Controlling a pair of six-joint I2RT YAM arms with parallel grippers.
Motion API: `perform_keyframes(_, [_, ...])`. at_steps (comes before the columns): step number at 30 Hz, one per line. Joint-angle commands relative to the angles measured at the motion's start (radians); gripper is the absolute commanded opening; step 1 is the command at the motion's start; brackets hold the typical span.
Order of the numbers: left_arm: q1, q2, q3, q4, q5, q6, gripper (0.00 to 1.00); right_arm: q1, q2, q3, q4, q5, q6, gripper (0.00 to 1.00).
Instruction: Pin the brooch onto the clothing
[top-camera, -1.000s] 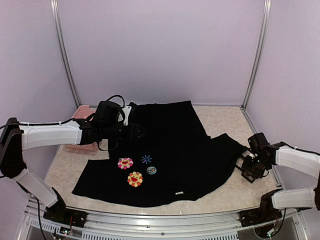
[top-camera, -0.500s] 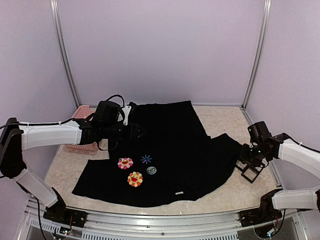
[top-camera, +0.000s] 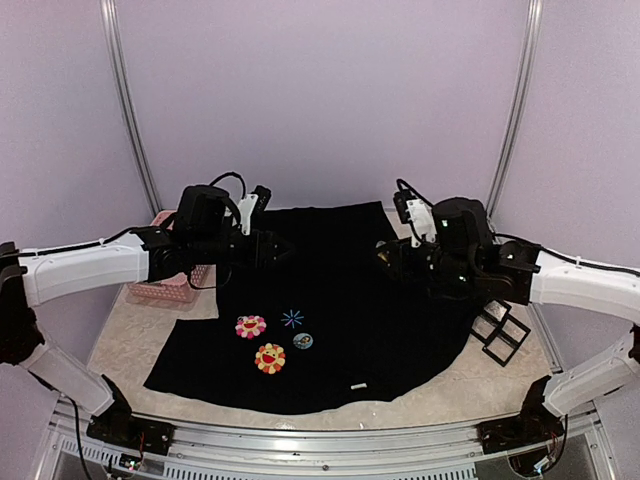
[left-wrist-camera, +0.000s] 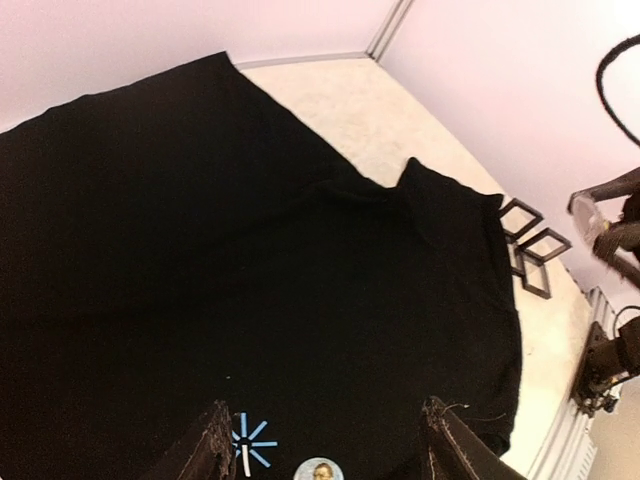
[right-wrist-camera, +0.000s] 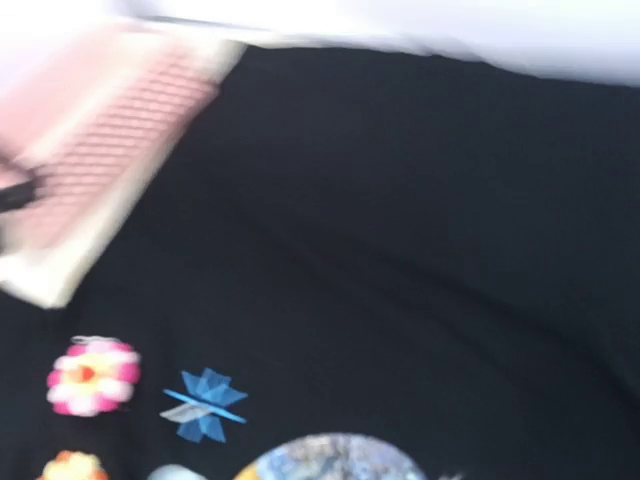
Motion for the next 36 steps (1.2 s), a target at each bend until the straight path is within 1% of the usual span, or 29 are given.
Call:
perform_keyframes(1, [0.006, -0.107, 0.075, -0.028, 0.148, -0.015, 0.6, 0.169, 0.13, 0.076, 0.324, 0.057, -0.416, 0.4])
perform_keyframes(3, [0.004, -0.144, 0.098, -0.043, 0.203, -0.016, 0.6, 0.217, 0.175, 0.099, 0.409, 0.054, -0.528, 0.41])
perform_keyframes(5, [0.003, -0.17, 0.117, -0.064, 0.258, -0.017, 0.62, 0.243, 0.21, 0.122, 0.472, 0.049, -0.596, 0.41])
perform_keyframes(7, [0.004, -0.186, 0.137, -0.096, 0.299, -0.017, 0.62, 0.259, 0.236, 0.145, 0.509, 0.055, -0.646, 0.41])
perform_keyframes(10, [0.006, -0.194, 0.142, -0.129, 0.32, -0.045, 0.64, 0.282, 0.265, 0.174, 0.537, 0.066, -0.7, 0.4])
perform_keyframes(13, [-0.002, -0.181, 0.147, -0.122, 0.37, -0.065, 0.62, 0.304, 0.292, 0.184, 0.57, 0.107, -0.751, 0.41])
perform_keyframes(16, [-0.029, -0.162, 0.159, -0.123, 0.349, -0.044, 0.6, 0.319, 0.318, 0.202, 0.575, 0.131, -0.775, 0.4])
perform_keyframes(19, [-0.04, -0.137, 0.185, -0.142, 0.311, -0.036, 0.55, 0.333, 0.33, 0.213, 0.591, 0.143, -0.792, 0.4])
perform_keyframes(22, [-0.041, -0.115, 0.203, -0.153, 0.303, -0.032, 0.42, 0.35, 0.344, 0.224, 0.601, 0.178, -0.813, 0.4])
perform_keyframes(26, [-0.043, -0.106, 0.208, -0.159, 0.293, -0.026, 0.29, 0.358, 0.354, 0.23, 0.607, 0.203, -0.824, 0.39])
perform_keyframes(32, [-0.044, -0.094, 0.202, -0.157, 0.312, -0.026, 0.0, 0.365, 0.358, 0.233, 0.619, 0.222, -0.844, 0.39])
perform_keyframes(36, [-0.046, -0.081, 0.201, -0.15, 0.35, -0.027, 0.0, 0.369, 0.357, 0.236, 0.623, 0.239, -0.856, 0.38])
